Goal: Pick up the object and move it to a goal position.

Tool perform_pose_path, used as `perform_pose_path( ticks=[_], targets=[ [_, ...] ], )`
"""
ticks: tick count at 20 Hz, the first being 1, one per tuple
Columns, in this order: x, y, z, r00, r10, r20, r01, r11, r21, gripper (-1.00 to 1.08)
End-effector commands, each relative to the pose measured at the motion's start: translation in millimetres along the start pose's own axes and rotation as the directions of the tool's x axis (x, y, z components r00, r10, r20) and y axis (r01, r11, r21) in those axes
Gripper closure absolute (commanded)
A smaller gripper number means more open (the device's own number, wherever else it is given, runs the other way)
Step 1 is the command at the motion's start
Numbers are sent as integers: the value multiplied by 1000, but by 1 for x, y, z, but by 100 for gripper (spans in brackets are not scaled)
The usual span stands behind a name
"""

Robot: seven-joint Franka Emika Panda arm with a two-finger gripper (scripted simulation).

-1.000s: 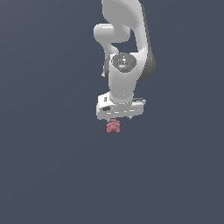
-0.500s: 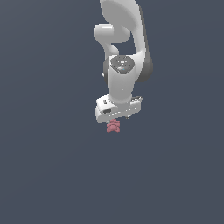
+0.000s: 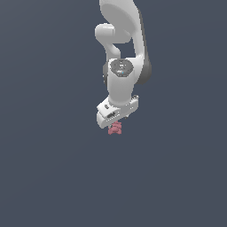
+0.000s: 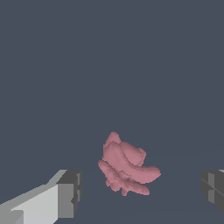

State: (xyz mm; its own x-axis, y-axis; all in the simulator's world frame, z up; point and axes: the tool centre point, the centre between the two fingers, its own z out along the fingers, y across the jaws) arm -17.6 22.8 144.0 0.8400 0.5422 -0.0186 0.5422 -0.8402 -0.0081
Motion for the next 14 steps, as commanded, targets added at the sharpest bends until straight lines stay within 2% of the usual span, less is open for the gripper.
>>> perform_pose_path(
  ticks=[1,7,14],
  targets=[
    [-2,0,3,998,-68,0,68,998,-1,-92],
    [-8,0,10,974,-226,-1,226,974,-4,-92],
    [-15,0,18,915,-404,-2,404,915,-7,-92]
  ],
)
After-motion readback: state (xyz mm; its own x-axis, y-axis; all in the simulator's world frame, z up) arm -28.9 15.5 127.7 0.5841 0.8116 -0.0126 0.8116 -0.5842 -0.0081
